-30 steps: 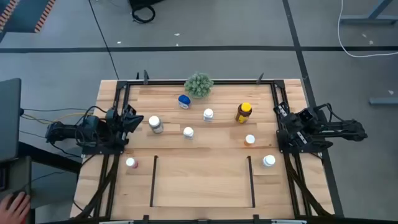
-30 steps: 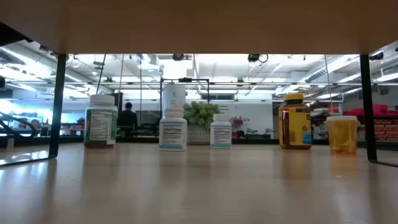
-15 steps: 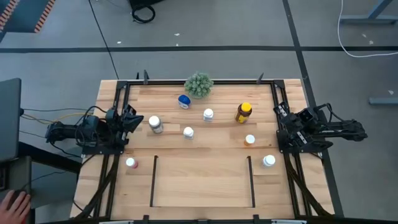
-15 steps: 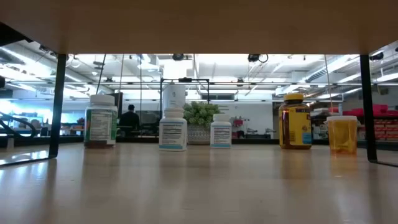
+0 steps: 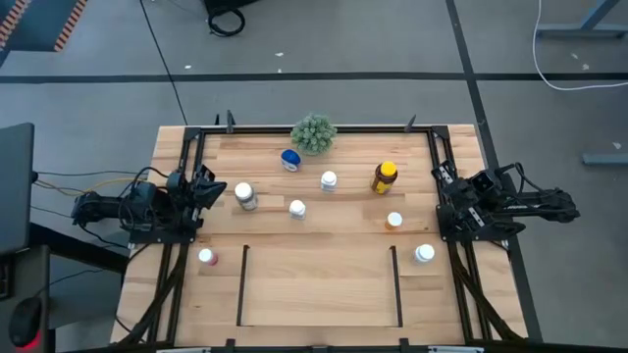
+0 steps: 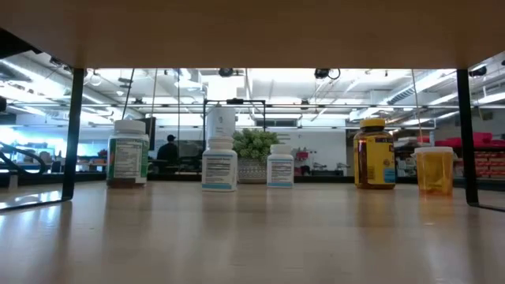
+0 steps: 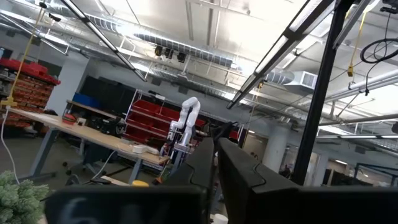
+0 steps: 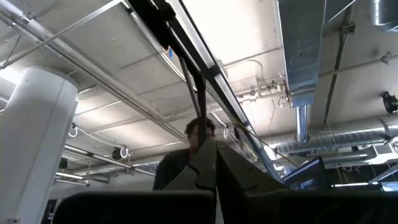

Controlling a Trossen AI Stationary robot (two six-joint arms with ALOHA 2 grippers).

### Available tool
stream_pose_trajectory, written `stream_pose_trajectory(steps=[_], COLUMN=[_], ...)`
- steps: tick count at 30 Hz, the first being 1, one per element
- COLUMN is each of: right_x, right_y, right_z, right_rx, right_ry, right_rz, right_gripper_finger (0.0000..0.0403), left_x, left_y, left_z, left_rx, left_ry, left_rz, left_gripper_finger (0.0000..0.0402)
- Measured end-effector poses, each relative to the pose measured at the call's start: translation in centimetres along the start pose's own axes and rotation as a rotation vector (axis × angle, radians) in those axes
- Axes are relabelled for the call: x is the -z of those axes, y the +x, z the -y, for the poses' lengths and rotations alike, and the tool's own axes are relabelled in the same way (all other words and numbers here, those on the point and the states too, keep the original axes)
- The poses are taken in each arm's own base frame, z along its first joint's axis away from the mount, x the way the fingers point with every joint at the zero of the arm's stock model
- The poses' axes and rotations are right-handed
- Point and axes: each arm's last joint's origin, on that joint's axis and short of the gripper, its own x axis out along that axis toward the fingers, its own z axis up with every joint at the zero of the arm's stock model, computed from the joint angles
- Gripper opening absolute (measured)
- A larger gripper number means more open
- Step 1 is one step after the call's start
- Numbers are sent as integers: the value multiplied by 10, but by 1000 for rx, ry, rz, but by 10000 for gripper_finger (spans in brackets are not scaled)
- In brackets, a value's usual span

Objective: Pick and place medicine bottles onto shelf by color

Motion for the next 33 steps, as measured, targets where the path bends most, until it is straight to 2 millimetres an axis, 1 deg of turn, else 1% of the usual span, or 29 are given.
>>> stream_pose_trajectory(steps=[6,16,26,33], right_x=[0,0,0,0], right_y=[0,0,0,0], right_z=[0,0,0,0], right_rx=[0,0,0,0], right_ry=[0,0,0,0], right_rz=[0,0,0,0], right_gripper_finger=[6,6,6,6], left_x=[0,0,0,-1], left_y=[0,0,0,0], left_z=[0,0,0,0], left_rx=[0,0,0,2], left_ry=[0,0,0,9], left_rz=[0,0,0,9], left_gripper_finger=[36,25,36,28])
